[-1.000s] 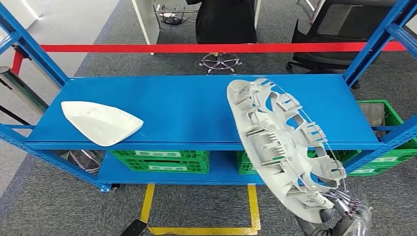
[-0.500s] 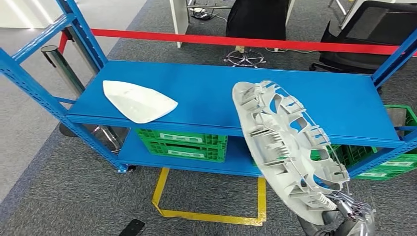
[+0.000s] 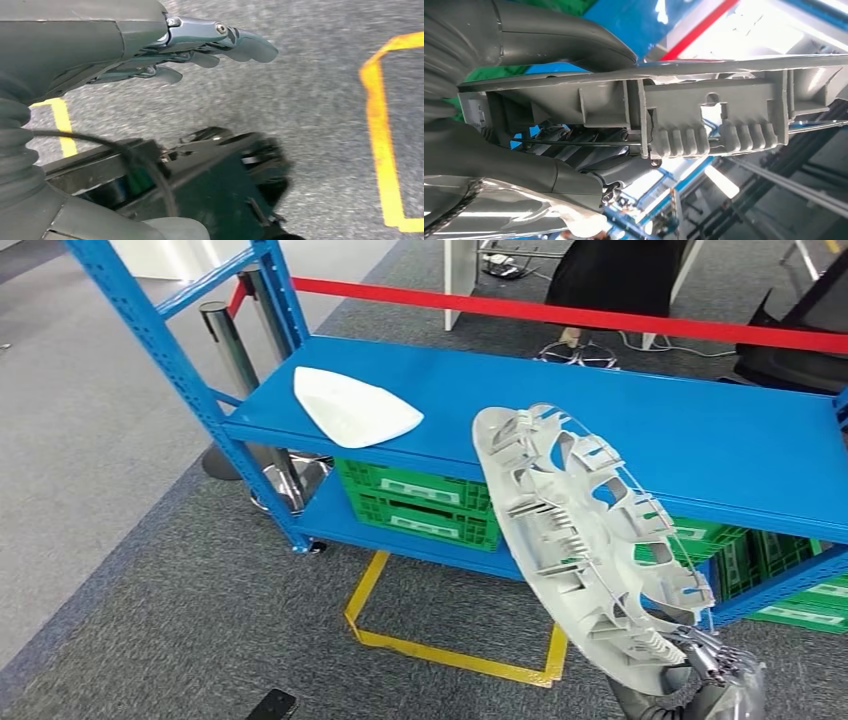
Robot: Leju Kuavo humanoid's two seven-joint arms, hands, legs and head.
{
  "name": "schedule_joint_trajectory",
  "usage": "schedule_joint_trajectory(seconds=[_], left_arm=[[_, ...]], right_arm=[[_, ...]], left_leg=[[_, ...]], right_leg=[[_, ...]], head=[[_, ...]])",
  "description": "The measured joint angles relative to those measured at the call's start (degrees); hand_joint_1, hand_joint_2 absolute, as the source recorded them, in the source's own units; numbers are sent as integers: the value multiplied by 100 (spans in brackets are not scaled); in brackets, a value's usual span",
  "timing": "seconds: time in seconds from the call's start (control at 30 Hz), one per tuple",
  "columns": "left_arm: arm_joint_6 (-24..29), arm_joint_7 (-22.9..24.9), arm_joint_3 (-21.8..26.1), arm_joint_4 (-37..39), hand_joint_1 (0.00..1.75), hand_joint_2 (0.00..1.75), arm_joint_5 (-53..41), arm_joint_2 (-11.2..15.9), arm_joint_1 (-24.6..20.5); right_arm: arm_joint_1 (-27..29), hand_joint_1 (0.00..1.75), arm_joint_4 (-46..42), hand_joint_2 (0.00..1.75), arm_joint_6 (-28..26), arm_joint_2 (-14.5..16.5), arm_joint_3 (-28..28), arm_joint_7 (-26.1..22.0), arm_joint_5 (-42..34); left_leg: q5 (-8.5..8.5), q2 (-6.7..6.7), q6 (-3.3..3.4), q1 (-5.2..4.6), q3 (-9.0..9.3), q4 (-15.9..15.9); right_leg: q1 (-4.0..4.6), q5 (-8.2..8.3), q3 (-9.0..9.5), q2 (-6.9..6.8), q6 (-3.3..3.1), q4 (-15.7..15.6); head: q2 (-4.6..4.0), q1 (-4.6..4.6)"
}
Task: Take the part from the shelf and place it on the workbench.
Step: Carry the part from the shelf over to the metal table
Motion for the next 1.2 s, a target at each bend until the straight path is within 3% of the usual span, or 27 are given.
schedule_joint_trajectory(seconds=[0.07,0.1,0.13,0.2,0.23,0.27,0.33,0.37,0.4,0.43,0.47,0.53,0.57,0.63,0.7,0.73,0.77,0.8,0.87,0.9,0.93,0.97,1.0,1.07,1.13,1.2], left_arm=[[-4,-7,7,0,0,175,1,4,-19],[-4,-12,13,0,0,175,1,5,-32],[-3,-16,20,0,0,175,1,7,-41],[7,-21,31,3,0,175,1,11,-26],[13,-22,35,5,0,175,1,14,-10],[22,-26,39,8,0,175,0,16,4],[26,-52,44,11,0,175,-11,14,1],[24,-77,45,11,0,175,-19,11,-8],[19,-104,48,11,0,175,-27,10,-14],[14,-130,52,11,0,175,-30,10,-15],[8,-156,59,11,0,175,-19,11,-11],[-10,-221,78,11,0,175,16,14,-6],[-28,-269,92,11,0,175,43,15,-9],[-72,-378,141,13,0,175,98,21,-9],[-99,-458,206,16,0,175,158,42,28],[-101,-483,239,19,0,175,187,58,63],[-102,-505,272,22,0,175,219,72,102],[-103,-528,306,25,0,175,253,85,138],[-103,-568,379,27,0,175,309,92,176],[-103,-580,413,28,0,175,322,95,182],[-104,-587,441,29,0,175,327,98,188],[-104,-590,463,31,0,175,328,99,197],[-105,-591,481,31,0,175,329,101,208],[-105,-592,502,31,0,175,331,105,219],[-104,-597,517,32,0,175,331,112,214],[-103,-602,539,34,0,175,331,119,222]], right_arm=[[8,175,0,175,0,0,-11,69,19],[14,175,0,175,0,0,-19,100,24],[20,175,0,175,0,0,-27,122,26],[21,175,0,175,0,0,-41,143,23],[27,175,1,175,0,0,-51,146,20],[42,175,1,175,2,0,-61,154,13],[69,175,12,175,13,-3,-71,230,-39],[68,175,33,175,19,-12,-66,300,-91],[55,175,74,175,24,-27,-58,379,-154],[40,175,133,175,25,-47,-52,451,-219],[30,175,206,175,23,-69,-47,511,-287],[7,175,370,175,30,-107,-42,593,-467],[-11,175,469,175,43,-124,-39,612,-611],[-60,175,782,175,114,-143,-40,592,-1009],[-89,175,1169,175,212,-146,-68,543,-1372],[-100,175,1357,175,267,-145,-97,507,-1502],[-109,175,1543,175,331,-142,-139,453,-1609],[-124,175,1743,175,405,-128,-193,369,-1712],[-181,175,2220,175,564,-69,-355,138,-1877],[-219,175,2450,175,622,-31,-444,40,-1926],[-255,175,2662,175,667,1,-528,-27,-1954],[-284,175,2817,175,693,26,-594,-62,-1966],[-310,175,2939,175,714,49,-649,-84,-1968],[-356,175,3099,175,737,98,-731,-109,-1963],[-398,175,3209,175,746,135,-788,-118,-1959],[-440,175,3289,175,749,154,-821,-122,-1956]], left_leg=[[36,228,51,-35,624,-858],[-26,314,83,-62,824,-1196],[-93,344,113,-91,911,-1397],[-76,250,184,-106,847,-1513],[-31,199,228,-101,796,-1539],[33,147,278,-93,733,-1555],[171,28,352,-111,578,-1559],[242,-38,374,-132,490,-1554],[314,-106,384,-154,400,-1549],[385,-173,386,-170,310,-1538],[453,-246,381,-179,212,-1518],[571,-390,356,-183,29,-1456],[624,-457,338,-190,-51,-1415],[738,-581,298,-195,-149,-1363],[847,-723,248,-196,-205,-1358],[834,-718,224,-199,-232,-1340],[720,-637,195,-203,-271,-1258],[501,-505,164,-199,-332,-1080],[-112,-216,94,-163,-492,-393],[-324,-152,61,-135,-552,-10],[-402,-117,32,-108,-558,275],[-350,-94,10,-83,-485,376],[-220,-65,-5,-61,-318,270],[2,126,2,-47,273,-468],[0,333,76,-88,757,-1213],[-44,320,160,-136,831,-1464]], right_leg=[[11,82,-102,-127,50,36],[13,124,-132,-193,83,42],[13,167,-155,-266,117,44],[-4,217,-196,-331,197,54],[-13,138,-237,-217,230,105],[-19,-42,-295,-36,253,244],[-14,-608,-470,356,253,835],[-3,-841,-541,437,237,1196],[12,-948,-570,470,218,1474],[27,-913,-529,482,194,1590],[42,-756,-385,494,168,1499],[60,-437,125,647,110,837],[52,-403,420,790,89,405],[49,-500,711,968,68,-104],[56,-502,704,869,38,-174],[50,-473,674,781,4,-173],[43,-433,641,694,-40,-175],[34,-384,596,603,-78,-180],[50,-285,480,424,-112,-175],[57,-236,414,328,-105,-170],[60,-190,345,229,-94,-161],[60,-148,284,136,-81,-146],[60,-107,223,51,-65,-125],[65,-40,128,-90,-24,-76],[71,27,58,-222,47,-41],[63,100,20,-353,122,-30]], head=[[0,3],[0,4],[0,6],[0,9],[0,9],[0,16],[0,24],[0,27],[0,25],[0,23],[0,22],[0,22],[0,21],[0,20],[0,26],[0,23],[0,6],[0,-18],[0,-57],[0,-58],[0,-57],[0,-57],[0,-57],[0,-59],[0,-54],[0,-51]])
